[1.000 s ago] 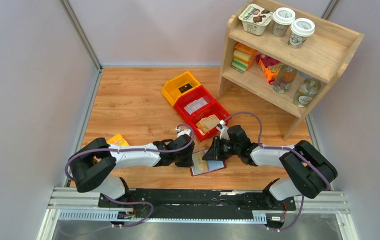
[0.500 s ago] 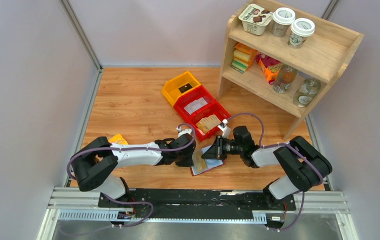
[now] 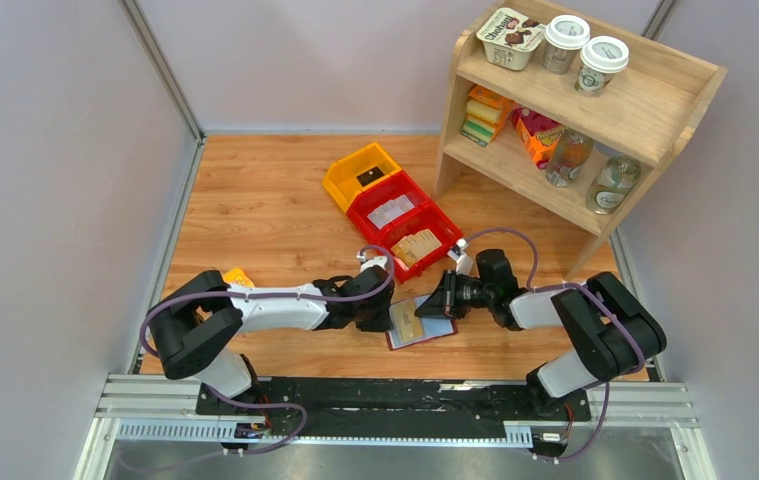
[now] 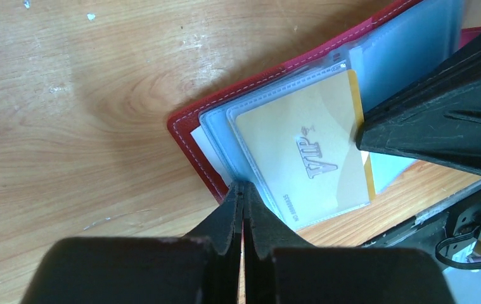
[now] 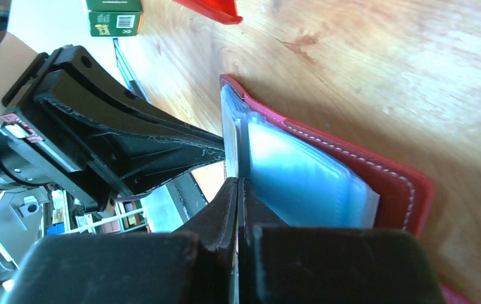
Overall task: Take the credit cards out of the card holder
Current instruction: Remove the credit card from the card holder.
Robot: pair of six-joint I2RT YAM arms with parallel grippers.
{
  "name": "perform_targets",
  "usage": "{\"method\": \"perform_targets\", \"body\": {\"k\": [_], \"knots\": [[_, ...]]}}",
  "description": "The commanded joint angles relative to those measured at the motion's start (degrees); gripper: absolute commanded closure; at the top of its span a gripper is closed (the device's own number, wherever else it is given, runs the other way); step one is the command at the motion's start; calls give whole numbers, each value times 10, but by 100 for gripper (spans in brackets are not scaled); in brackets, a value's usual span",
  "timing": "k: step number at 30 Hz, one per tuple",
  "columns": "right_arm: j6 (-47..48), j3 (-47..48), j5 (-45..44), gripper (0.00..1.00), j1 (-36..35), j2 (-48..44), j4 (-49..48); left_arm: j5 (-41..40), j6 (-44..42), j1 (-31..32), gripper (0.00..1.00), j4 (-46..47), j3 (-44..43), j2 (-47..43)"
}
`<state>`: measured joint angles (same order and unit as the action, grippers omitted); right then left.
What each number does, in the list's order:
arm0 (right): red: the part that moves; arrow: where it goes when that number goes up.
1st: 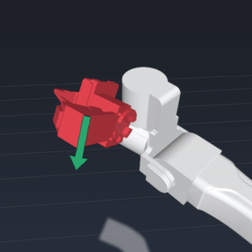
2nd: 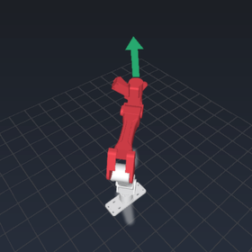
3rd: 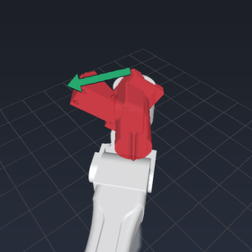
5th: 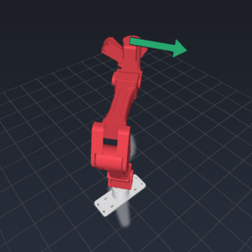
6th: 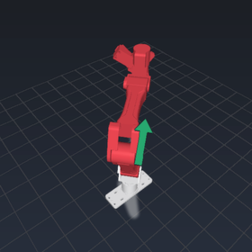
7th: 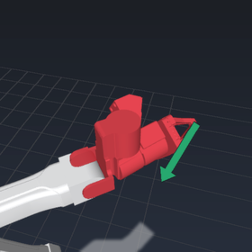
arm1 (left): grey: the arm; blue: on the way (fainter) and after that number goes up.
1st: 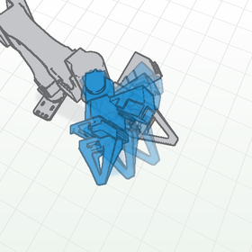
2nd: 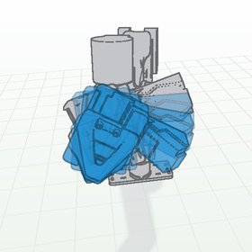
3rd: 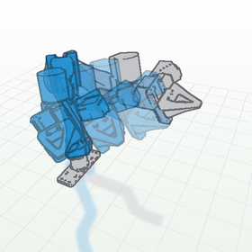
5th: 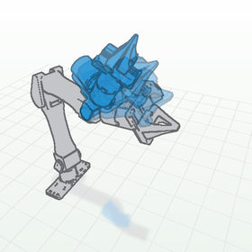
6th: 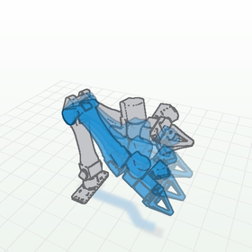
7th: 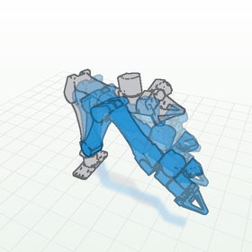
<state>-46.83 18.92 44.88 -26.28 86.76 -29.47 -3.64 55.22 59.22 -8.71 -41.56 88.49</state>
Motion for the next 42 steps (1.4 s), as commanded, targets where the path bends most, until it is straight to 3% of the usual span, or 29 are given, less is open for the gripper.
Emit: {"method": "perform_targets", "body": {"k": [1,12,18,22,27,36,42], "knots": [[33,21,5,100,16,-14,74,-17,-6,3,100,-36,20,33],[16,11,9,100,52,53,57,-31,-13,3,100,-52,17,19],[12,-1,-1,100,69,34,61,-52,-15,3,100,-70,10,-15],[15,-5,-1,100,68,22,60,-46,-24,5,84,-65,-11,-45],[10,-5,5,100,69,30,50,-23,-33,12,80,-26,-51,-58],[11,-5,8,100,65,29,48,19,-41,14,81,10,-105,27],[11,-4,6,100,65,26,51,27,-23,14,87,8,-88,69]]}}
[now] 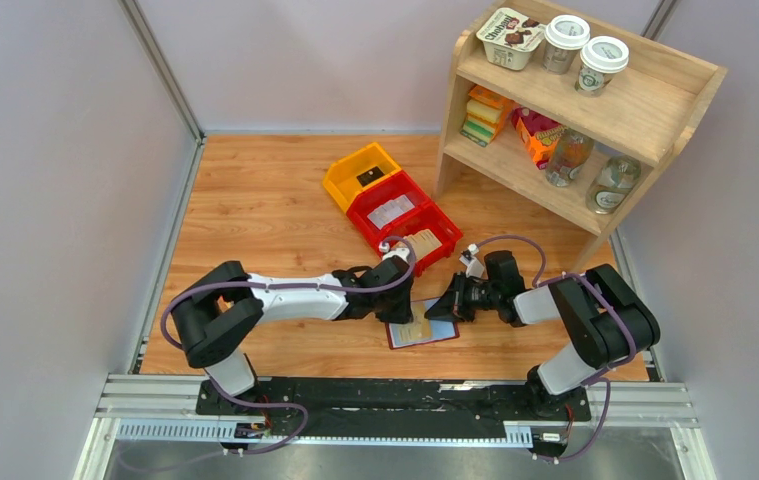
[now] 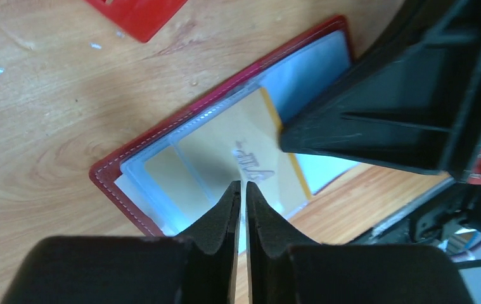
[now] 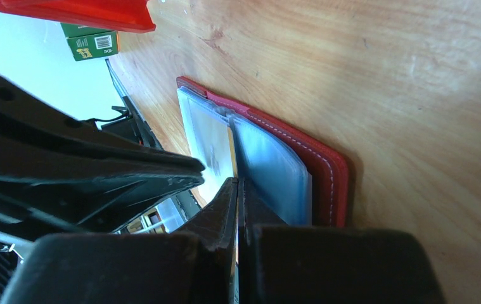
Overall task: Take the credit cards out of the card holder
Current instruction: Remove the credit card from the card holder.
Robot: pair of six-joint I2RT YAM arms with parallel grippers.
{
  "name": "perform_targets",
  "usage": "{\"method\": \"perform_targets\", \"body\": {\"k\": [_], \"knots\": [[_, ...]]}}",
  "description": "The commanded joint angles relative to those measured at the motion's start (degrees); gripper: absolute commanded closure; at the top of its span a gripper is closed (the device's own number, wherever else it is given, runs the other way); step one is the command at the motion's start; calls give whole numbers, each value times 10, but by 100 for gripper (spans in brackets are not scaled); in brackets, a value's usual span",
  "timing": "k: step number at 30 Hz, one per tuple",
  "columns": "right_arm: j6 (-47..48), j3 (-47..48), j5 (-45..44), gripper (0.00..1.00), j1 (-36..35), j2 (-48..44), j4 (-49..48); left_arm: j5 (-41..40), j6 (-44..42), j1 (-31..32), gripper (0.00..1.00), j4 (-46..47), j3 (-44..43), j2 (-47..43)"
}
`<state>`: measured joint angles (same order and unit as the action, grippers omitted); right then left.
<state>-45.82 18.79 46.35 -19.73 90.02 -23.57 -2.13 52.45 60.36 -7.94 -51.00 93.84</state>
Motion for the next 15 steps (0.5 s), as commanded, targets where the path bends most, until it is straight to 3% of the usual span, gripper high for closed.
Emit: {"method": "perform_targets", "body": {"k": [1,15], "knots": [[0,-2,-8,100,0,-6,-8,13,9,4,87,-1,10,19],[17,-2,-24,100,13,-33,39,-24,21,5,92,-30,64,-7]]}}
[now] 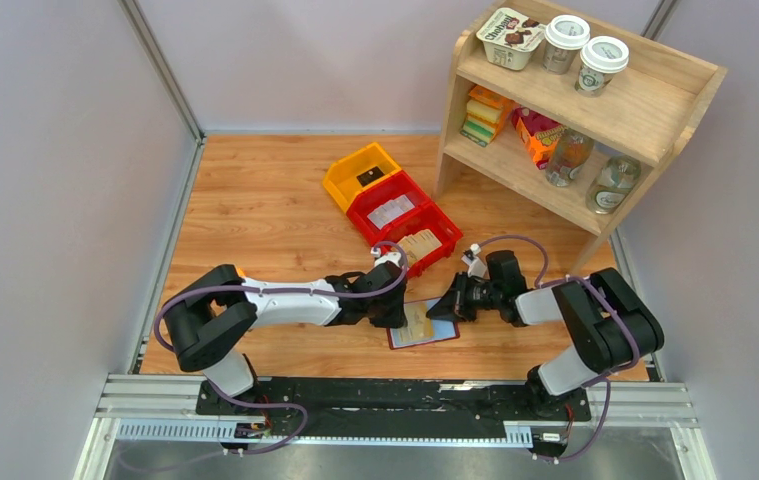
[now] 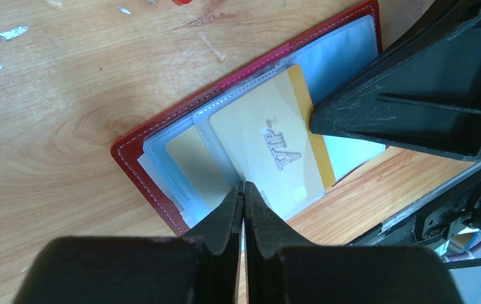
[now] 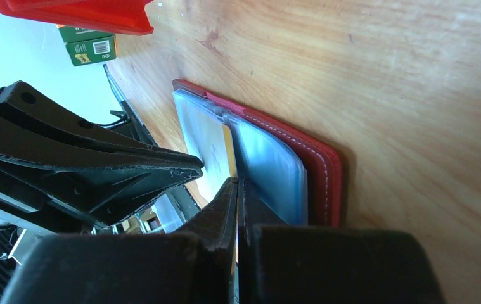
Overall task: Take the credit cards out of the card holder
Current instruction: Remove the credit card from the card holder.
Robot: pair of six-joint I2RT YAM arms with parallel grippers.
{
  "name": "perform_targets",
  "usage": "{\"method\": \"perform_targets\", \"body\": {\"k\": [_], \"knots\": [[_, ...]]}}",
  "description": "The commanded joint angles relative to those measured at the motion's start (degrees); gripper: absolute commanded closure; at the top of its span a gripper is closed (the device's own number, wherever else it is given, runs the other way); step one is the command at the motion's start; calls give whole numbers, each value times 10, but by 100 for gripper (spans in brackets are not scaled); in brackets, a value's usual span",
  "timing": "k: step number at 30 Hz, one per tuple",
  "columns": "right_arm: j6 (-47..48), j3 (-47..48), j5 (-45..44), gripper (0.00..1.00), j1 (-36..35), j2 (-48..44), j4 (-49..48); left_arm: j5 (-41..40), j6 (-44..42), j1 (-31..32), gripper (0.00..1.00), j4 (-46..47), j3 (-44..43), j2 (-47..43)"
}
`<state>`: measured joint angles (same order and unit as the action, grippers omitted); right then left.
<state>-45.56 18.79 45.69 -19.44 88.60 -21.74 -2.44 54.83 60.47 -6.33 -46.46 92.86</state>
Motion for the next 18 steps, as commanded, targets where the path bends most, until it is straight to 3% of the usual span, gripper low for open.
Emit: {"method": "perform_targets", "body": {"k": [1,7,12,18], "knots": [[16,-1,-20,100,13,-23,27,-20,-2,4,93,-46,17,7],[31,-1,-25,100,23,-47,60,-15,-6,4,94,-45,13,21],[43,12,-4,75,22,-36,57,-14,-7,4,94,-42,12,23],[47,27,-3,69,15,-2,51,-13,-8,6,95,-41,12,22]]}}
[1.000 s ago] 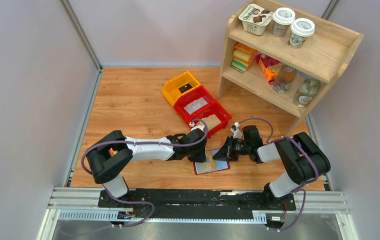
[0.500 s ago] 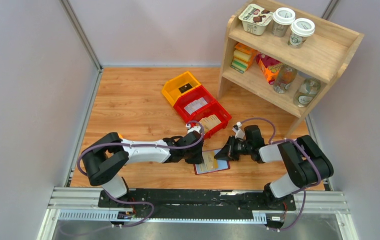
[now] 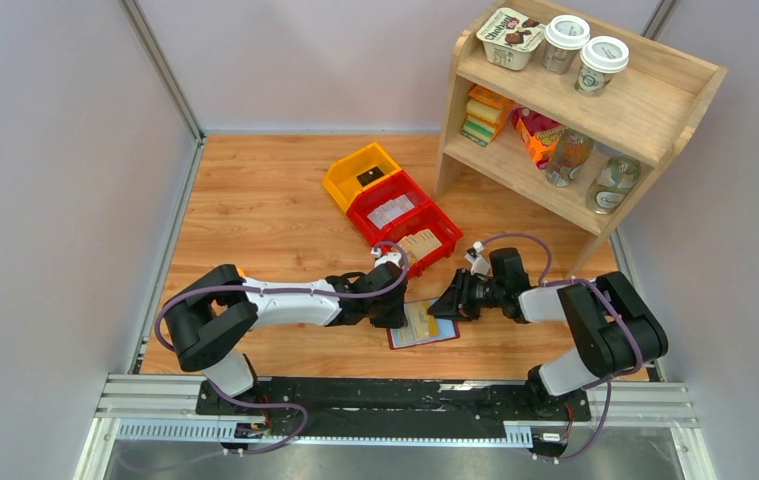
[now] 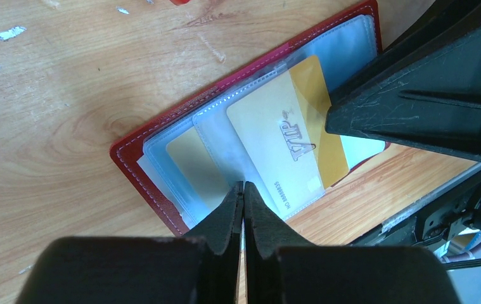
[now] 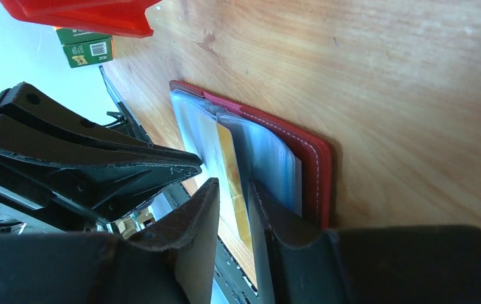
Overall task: Take the credit cards out of the card holder
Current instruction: Remove the credit card from the card holder.
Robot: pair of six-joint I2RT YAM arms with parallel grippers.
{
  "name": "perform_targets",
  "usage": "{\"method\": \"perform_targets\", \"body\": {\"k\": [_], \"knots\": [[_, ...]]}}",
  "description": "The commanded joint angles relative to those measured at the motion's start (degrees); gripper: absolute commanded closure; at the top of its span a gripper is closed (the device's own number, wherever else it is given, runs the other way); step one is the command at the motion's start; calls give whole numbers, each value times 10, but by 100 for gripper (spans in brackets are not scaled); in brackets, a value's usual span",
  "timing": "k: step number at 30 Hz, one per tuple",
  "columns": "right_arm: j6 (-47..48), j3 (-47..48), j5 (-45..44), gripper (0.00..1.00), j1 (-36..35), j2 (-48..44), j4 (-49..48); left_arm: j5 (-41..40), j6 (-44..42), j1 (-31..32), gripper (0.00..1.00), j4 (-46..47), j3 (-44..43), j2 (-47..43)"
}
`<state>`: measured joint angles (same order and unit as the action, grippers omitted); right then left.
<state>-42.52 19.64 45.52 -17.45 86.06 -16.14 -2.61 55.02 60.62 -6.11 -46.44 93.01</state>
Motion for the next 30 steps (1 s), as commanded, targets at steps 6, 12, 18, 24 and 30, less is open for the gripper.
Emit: {"method": "perform_targets", "body": {"k": [6,12,18,24,30], "knots": [[16,36,4,75,-22,66,-9,-11,-9,5,95,-42,13,23],[17,20,5,100,-3,35,-6,-15,-1,6,96,-33,26,16],[51,6,-18,100,38,-58,83,-13,2,6,96,-23,31,15],[68,8,-114,100,46,-222,214,-13,-4,5,95,-23,22,13],[28,5,-169,100,44,-442,291,-63,-34,5,75,-73,-4,-76]]}}
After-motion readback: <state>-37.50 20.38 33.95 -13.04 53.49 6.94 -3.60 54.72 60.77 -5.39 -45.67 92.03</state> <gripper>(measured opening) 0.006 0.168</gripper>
